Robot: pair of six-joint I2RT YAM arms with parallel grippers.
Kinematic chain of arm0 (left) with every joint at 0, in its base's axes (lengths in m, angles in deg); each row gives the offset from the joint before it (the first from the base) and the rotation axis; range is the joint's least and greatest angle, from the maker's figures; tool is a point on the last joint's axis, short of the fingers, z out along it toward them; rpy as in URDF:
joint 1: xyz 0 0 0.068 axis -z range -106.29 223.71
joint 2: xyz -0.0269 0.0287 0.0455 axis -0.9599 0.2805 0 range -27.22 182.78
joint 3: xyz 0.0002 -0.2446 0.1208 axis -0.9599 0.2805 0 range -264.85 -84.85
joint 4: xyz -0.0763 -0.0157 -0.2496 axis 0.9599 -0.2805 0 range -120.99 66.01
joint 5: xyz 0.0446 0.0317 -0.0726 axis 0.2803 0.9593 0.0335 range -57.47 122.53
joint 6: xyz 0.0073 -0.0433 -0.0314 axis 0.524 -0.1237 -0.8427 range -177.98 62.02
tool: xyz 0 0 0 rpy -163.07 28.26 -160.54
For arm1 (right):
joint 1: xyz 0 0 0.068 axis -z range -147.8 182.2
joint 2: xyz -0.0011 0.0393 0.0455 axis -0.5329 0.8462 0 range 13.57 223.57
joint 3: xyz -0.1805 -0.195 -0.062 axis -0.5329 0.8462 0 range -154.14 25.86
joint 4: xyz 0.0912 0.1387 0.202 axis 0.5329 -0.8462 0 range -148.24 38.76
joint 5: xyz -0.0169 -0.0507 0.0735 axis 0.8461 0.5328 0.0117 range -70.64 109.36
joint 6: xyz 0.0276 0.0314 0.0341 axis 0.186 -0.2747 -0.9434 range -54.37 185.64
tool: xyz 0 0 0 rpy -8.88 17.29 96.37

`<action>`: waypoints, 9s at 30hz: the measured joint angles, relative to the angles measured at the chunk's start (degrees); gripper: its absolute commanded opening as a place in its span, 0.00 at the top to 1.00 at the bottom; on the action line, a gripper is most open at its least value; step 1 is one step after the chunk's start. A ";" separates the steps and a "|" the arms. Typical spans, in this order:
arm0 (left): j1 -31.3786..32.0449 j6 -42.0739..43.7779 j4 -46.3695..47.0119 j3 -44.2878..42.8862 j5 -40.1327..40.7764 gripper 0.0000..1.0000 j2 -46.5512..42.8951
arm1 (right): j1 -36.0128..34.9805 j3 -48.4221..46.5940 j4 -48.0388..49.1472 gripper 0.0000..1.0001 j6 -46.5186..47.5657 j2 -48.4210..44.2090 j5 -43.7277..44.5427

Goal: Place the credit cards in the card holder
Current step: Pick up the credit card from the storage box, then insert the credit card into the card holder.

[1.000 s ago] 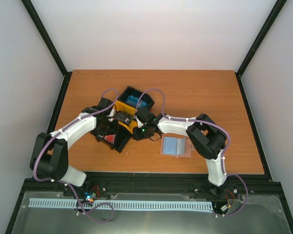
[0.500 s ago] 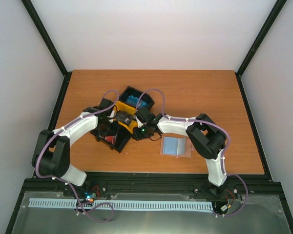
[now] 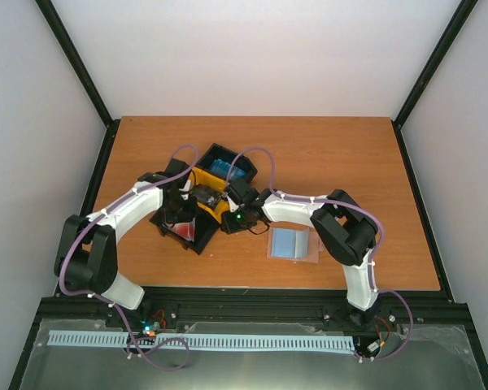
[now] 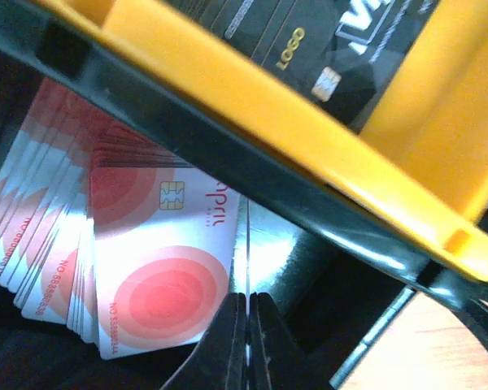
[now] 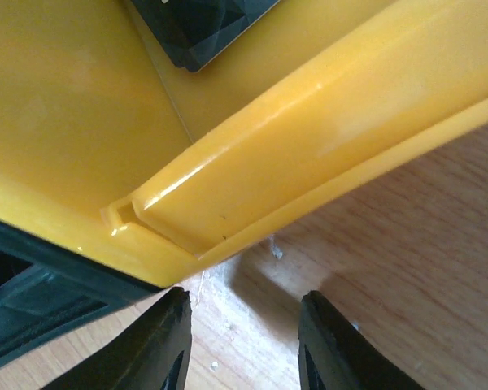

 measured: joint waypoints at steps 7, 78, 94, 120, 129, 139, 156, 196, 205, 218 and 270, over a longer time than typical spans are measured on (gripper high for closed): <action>0.00 0.04 -6.25 -6.32 -0.07 1.00 -3.52 | 0.85 0.26 -3.21 0.57 0.76 -7.19 0.76; 19.39 1.49 23.93 -13.77 -29.42 0.61 19.80 | 39.82 45.11 -5.86 0.97 -3.43 -49.37 -16.68; 21.20 6.88 23.96 -14.19 -29.49 0.76 26.08 | 39.87 47.01 4.46 0.97 -0.48 -43.28 -24.50; 21.20 6.91 24.00 -14.19 -25.99 0.80 28.02 | 39.87 47.12 6.03 0.97 -0.39 -37.83 -26.25; 21.18 6.88 24.06 -14.19 -26.03 0.81 28.13 | 39.91 47.23 10.43 0.97 -3.69 -34.23 -28.09; 21.16 6.86 24.06 -14.19 -26.03 0.81 28.17 | 39.54 47.65 15.02 0.95 -6.34 -31.71 -29.79; 21.14 6.60 24.00 -14.19 -25.11 0.84 28.22 | 36.22 48.11 17.90 0.97 -9.84 -32.33 -27.76; 21.11 6.01 24.59 -14.29 -25.03 0.84 28.46 | 30.69 46.90 23.67 0.80 -12.83 -26.62 -28.41; 21.14 5.99 24.83 -14.29 -24.90 0.85 28.46 | 29.51 47.54 20.83 0.60 -14.95 -31.87 -24.09; 21.16 5.60 25.05 -13.70 -25.77 0.84 28.09 | 26.62 45.97 9.97 0.41 -17.38 -37.73 -17.07; 21.68 3.43 29.66 -4.52 -25.27 0.85 22.14 | 11.37 14.99 -21.84 0.39 -26.93 -15.45 -2.84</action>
